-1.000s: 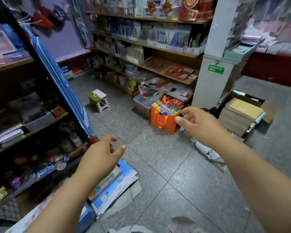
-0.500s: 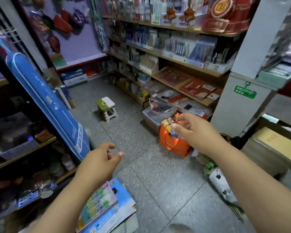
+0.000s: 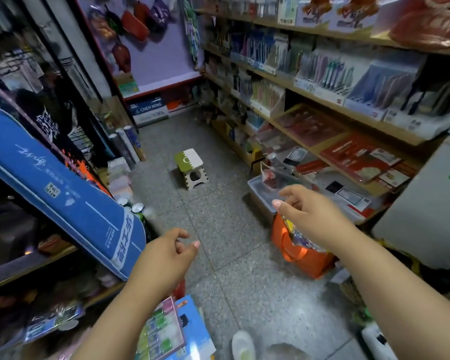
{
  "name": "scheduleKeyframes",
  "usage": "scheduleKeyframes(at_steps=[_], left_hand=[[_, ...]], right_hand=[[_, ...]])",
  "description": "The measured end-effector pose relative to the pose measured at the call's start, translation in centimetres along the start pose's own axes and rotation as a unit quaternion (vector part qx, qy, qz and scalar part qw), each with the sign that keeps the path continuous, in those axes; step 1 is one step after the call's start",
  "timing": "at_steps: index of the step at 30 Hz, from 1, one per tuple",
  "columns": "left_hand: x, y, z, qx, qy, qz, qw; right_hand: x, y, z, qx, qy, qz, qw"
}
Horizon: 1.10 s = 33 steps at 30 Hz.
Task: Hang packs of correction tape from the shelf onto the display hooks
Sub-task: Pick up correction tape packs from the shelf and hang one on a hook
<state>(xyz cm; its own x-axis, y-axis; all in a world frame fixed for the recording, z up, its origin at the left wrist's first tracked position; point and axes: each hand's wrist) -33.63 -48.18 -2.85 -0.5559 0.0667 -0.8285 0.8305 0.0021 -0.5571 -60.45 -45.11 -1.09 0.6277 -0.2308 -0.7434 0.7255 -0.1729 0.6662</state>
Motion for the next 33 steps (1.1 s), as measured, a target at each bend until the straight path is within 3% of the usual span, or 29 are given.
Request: scheduleKeyframes(at_steps=[17, 33], left_hand=[[-4.0, -0.5, 26.0, -0.042, -0.058, -0.014, 0.997], [-3.7, -3.3, 49.8, -0.174, -0.151, -0.063, 0.971]], right_hand=[[5.7, 8.1, 29.0, -0.080, 0.029, 0.008, 0.996], [12.4, 11.5, 60.4, -0.191, 0.093, 0.022, 0.977]])
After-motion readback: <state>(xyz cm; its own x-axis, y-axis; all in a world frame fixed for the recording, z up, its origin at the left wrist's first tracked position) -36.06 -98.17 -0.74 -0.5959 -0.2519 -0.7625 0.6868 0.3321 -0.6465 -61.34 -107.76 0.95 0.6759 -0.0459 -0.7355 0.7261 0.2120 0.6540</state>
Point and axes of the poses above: each hand's wrist, its own z-axis towards the middle knuckle, its own x-axis out of the palm, y = z × x, and after that the axes turned 9 degrees about -y, right-handed
